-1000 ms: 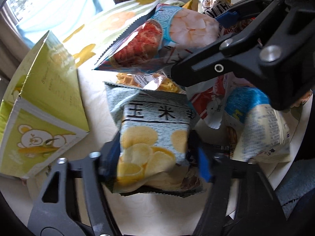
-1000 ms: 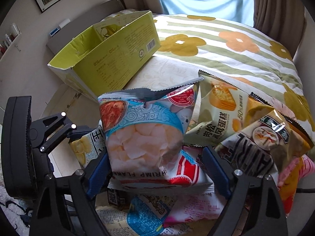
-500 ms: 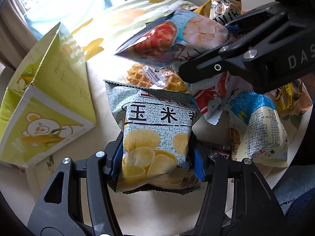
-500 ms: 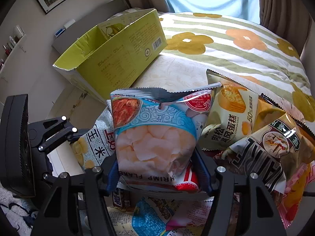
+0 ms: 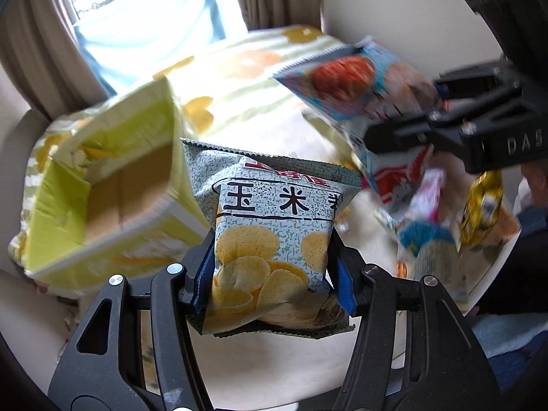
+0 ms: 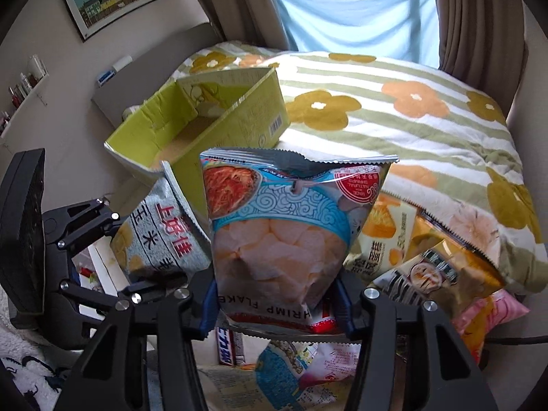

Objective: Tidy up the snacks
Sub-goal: 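Carry both bags over the box and release them inside with both tools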

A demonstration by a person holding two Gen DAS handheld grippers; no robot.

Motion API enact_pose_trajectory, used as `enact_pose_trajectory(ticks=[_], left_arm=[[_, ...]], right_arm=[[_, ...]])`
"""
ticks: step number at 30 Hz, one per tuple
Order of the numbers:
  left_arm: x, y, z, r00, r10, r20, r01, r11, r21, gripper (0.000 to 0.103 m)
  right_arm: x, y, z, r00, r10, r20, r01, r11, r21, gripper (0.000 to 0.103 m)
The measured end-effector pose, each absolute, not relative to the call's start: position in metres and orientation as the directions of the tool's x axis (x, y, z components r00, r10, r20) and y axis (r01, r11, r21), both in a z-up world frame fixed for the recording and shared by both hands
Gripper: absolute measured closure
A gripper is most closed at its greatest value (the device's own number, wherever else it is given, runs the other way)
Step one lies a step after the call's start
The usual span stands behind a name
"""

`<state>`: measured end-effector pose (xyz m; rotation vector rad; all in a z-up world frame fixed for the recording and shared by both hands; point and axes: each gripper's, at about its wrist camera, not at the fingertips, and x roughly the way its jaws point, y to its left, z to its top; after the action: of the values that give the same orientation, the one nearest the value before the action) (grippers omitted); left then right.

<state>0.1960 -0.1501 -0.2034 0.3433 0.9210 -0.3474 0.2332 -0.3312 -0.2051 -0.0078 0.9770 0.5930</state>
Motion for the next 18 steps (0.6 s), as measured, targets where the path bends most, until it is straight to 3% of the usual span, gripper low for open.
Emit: enact_pose_trajectory(ticks=[11, 18], left_arm=[[0.239, -0.055, -0.111, 0.656, -0.158, -0.738, 0.355, 0.927, 0.117, 0.049], [0.289, 0.030, -0.094, 0.661, -0.120, -0.741, 0.277, 0.957, 0.092, 0.049]], right_arm=[[0.246, -0.282, -0.124, 0.552, 0.392, -0.736, -0.442, 0.886, 0.141, 0.053], [0.281, -0.214, -0.110, 0.566, 0.408, -0.716, -0.439, 0.885, 0.157, 0.053]])
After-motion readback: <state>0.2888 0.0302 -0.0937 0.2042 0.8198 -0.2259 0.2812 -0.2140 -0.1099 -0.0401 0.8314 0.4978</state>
